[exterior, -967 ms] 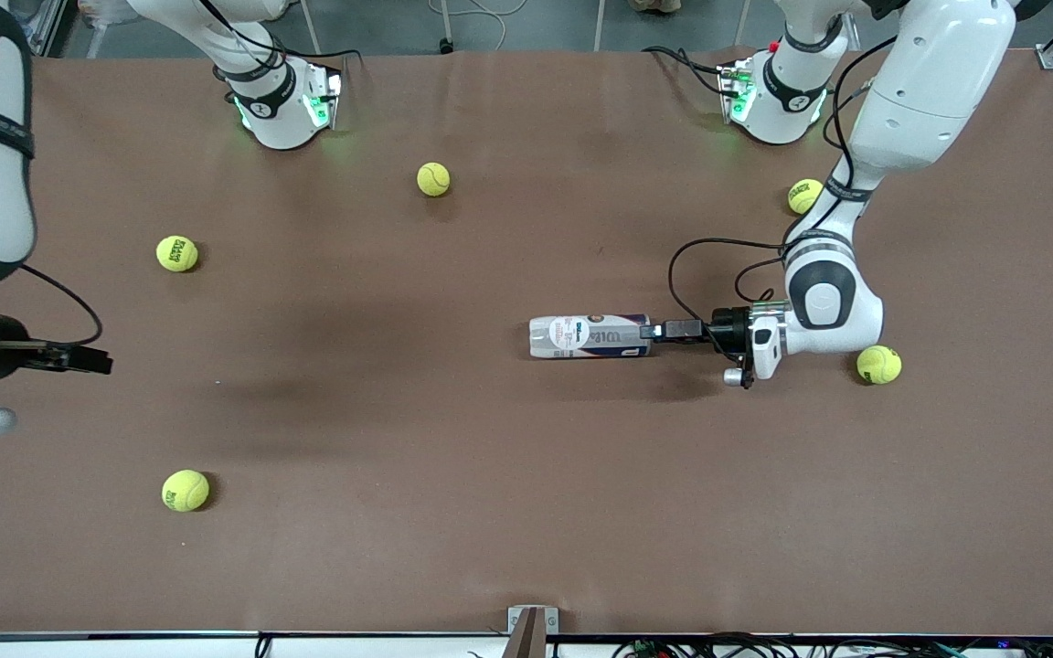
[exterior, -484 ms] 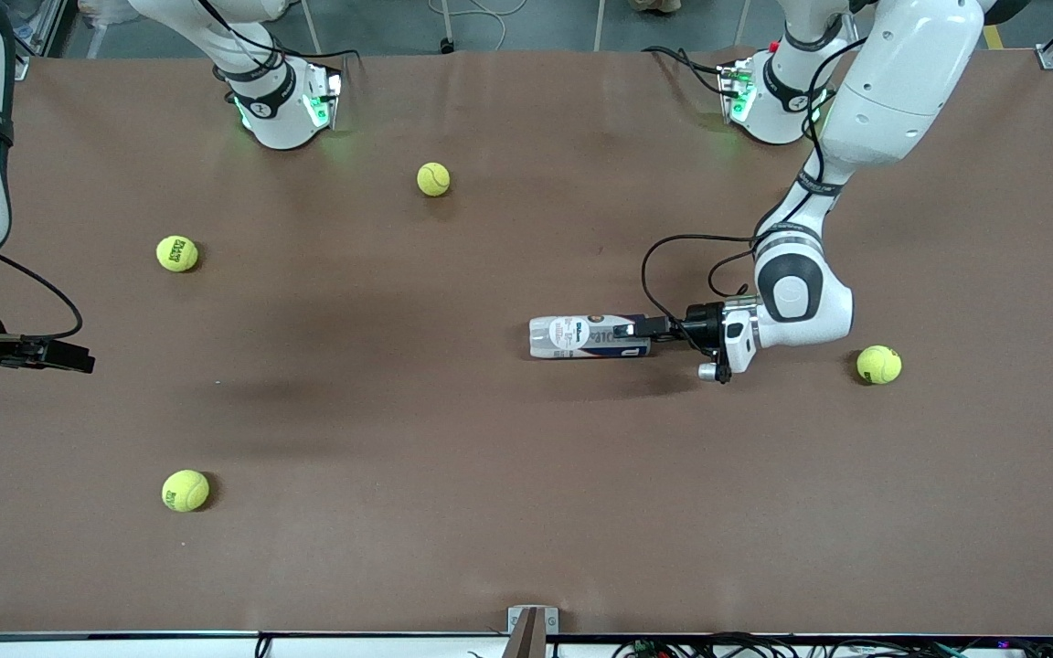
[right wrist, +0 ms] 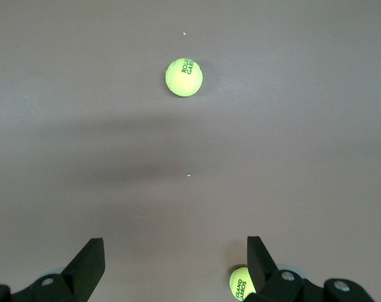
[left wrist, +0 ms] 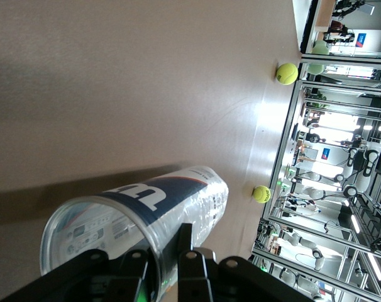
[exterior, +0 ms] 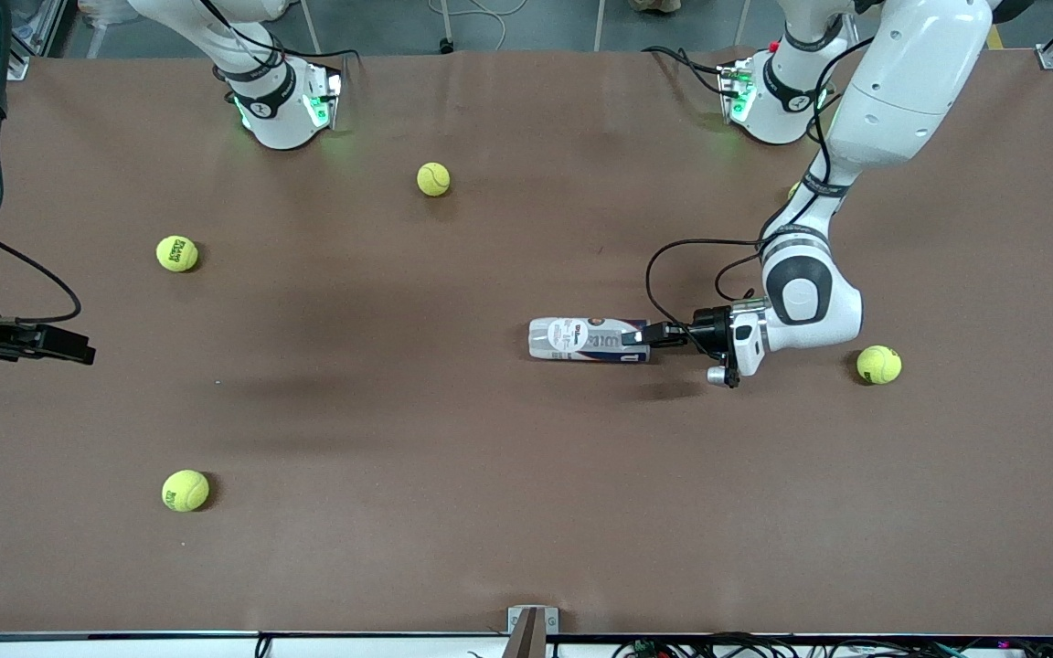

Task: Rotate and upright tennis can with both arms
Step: 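Grasp the can's bottom end with the left gripper, then lift and rotate the can upright with the left gripper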

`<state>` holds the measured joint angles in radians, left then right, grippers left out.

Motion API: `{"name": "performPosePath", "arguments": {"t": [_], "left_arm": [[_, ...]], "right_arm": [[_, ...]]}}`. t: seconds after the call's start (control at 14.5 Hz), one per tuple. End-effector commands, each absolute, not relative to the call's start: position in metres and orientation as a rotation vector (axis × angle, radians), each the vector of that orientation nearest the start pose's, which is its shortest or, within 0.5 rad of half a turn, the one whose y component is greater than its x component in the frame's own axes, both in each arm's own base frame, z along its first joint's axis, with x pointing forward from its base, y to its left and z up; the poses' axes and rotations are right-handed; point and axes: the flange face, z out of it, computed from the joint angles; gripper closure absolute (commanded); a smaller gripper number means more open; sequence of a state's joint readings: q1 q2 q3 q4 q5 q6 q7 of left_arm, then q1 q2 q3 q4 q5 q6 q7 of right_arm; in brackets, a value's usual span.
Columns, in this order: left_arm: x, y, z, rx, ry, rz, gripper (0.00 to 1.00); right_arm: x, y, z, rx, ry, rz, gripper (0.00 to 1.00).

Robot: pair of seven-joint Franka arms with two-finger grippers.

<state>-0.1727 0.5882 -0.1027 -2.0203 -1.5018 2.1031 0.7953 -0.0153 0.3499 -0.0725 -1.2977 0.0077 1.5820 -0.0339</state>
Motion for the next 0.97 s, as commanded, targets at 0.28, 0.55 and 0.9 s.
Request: {"name": "performPosePath", "arguments": {"t": [0.28, 0.55, 0.9], "left_arm": [[0.574, -0.167, 0.218, 2.126, 0.042, -0.109, 1.00], [0.602, -0.174, 0.270, 2.248, 0.094, -0.214, 1.00], [0.625, -0.208, 0.353, 2.502, 0.130, -0.432, 1.00]], "right_arm": [[0.629, -0.037, 0.568, -3.137, 0.035, 0.146, 0.00], [0.589, -0.029, 0.581, -3.143, 0.007, 0.116, 0.00], [0.542, -0.030, 0.604, -3.144, 0.002, 0.054, 0.00]]}}
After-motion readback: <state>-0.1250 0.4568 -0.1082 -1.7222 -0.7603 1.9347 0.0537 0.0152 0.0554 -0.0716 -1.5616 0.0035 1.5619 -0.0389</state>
